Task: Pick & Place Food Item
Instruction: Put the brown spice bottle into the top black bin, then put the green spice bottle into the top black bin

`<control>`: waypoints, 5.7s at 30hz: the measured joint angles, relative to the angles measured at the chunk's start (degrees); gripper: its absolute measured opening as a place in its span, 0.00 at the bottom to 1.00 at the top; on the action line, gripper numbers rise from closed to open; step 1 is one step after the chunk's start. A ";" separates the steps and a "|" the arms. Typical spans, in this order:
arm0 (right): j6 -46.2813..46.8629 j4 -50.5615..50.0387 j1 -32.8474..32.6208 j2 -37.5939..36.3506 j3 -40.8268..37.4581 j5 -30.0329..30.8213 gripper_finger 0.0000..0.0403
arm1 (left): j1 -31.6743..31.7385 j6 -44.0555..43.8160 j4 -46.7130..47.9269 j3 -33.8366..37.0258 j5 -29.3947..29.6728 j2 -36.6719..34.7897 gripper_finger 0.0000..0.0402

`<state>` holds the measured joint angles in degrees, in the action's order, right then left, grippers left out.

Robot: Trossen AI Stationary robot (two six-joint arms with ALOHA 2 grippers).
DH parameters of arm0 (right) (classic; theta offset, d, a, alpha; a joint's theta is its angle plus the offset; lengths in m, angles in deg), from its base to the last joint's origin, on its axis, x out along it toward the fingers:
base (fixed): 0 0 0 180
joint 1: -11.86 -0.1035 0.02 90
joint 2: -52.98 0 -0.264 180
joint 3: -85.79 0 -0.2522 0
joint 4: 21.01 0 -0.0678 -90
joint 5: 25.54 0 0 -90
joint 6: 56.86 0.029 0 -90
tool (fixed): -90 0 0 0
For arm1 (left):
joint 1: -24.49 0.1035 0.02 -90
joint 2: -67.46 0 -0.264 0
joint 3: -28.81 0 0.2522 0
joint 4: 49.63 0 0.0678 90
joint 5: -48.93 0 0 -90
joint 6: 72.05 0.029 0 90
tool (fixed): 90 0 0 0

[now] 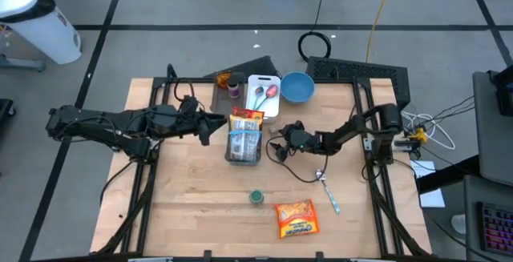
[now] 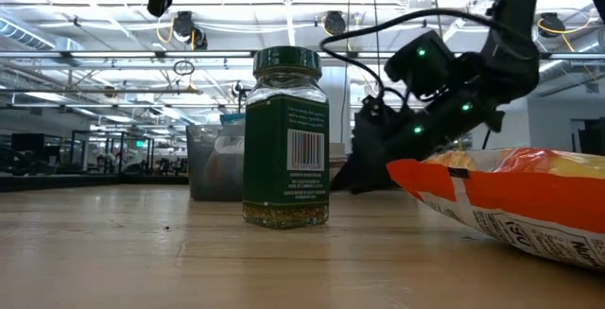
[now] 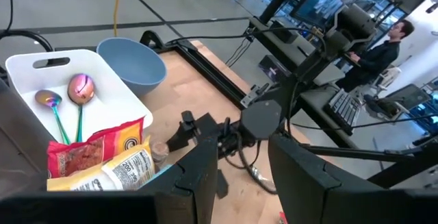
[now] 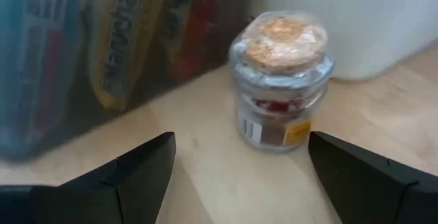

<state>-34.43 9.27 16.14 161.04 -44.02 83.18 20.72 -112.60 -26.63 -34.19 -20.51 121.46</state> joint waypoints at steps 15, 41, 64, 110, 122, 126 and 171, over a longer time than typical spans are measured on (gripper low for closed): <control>-0.82 0.68 1.62 1.85 1.78 4.02 0.81 | -0.04 -1.21 0.44 0.00 -1.05 0.00 0.34; -2.96 4.79 3.18 2.24 1.76 0.46 0.65 | -0.04 -2.02 0.43 -0.02 -1.02 0.00 0.34; -0.64 6.81 3.11 4.93 2.37 -1.82 0.42 | -0.04 -2.81 0.42 -0.02 -1.07 0.00 0.34; -9.82 -21.03 2.63 -34.16 3.43 -11.38 0.41 | 6.51 -8.22 1.89 -0.04 0.44 1.11 0.34; -11.21 -28.84 2.74 -36.42 14.22 -12.94 0.37 | 14.03 -15.54 -17.12 -0.09 -5.42 10.65 0.34; -11.35 -28.89 2.74 -36.41 14.61 -12.96 0.34 | 15.39 -18.29 -18.72 -0.07 -13.67 13.39 0.34; -11.12 -37.19 2.74 -36.36 14.61 -13.03 0.59 | 16.61 -6.17 -33.90 -0.02 -26.56 17.38 0.71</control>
<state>-45.56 -27.92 18.88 124.68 -29.40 70.15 37.33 -118.76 -60.53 -34.21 -47.07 138.84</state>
